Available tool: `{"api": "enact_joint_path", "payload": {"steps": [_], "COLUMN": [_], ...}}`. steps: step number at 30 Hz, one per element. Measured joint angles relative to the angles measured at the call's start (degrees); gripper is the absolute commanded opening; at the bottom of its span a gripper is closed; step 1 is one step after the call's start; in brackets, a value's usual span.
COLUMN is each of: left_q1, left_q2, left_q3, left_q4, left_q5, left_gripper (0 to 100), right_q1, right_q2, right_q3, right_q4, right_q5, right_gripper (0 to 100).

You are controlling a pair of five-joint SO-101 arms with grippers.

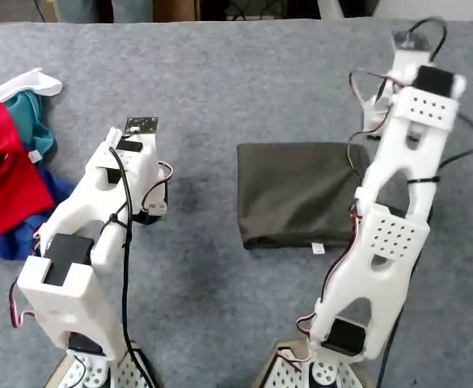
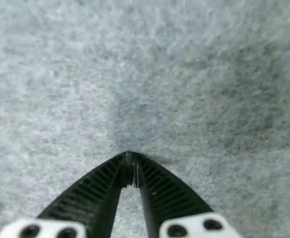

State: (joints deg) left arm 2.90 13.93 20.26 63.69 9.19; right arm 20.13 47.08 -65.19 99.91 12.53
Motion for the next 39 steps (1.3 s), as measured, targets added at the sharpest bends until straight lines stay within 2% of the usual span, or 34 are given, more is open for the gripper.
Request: {"api": "enact_joint_path", "payload": {"steps": [3,5,12,17,20,24,28,32,36,39], "left_q1": [1.58,3.96,15.47,22.24,22.86,23.03,22.51,22.42,22.33,22.24], "left_q2": [-0.18,-1.41,-3.25,2.11,9.76,21.89,29.89,31.47,32.09,32.09], "left_q3": [-3.43,-9.23,-28.04,-32.53,-34.2,-39.12,-46.51,-52.75,-60.4,-70.24], "left_q4": [1.67,4.84,7.56,0.35,-5.71,-9.58,-9.23,-3.69,4.48,14.07], "left_q5": [-1.93,-2.46,-2.55,-2.55,-2.55,-2.55,-2.55,-2.55,-2.55,-2.55], "left_gripper": [3,3,5,5,5,4,3,3,3,3], "right_q1": [2.29,2.64,2.64,4.31,6.24,10.46,13.01,13.19,13.19,13.19], "right_q2": [-5.71,-12.31,-37.63,-48.09,-50.29,-50.46,-50.11,-50.02,-52.4,-56.53], "right_q3": [0.35,5.8,43.34,70.86,84.48,97.85,104.53,105.05,104.09,100.57], "right_q4": [0.79,0.97,-0.53,-11.6,-21.01,-33.23,-40.62,-41.76,-39.03,-33.23], "right_q5": [0.0,0.79,4.66,4.84,4.84,4.75,4.75,4.66,4.66,4.75], "right_gripper": [1.5,1.5,1.5,1.5,1.5,1.5,1.5,1.5,1.5,1.6]}}
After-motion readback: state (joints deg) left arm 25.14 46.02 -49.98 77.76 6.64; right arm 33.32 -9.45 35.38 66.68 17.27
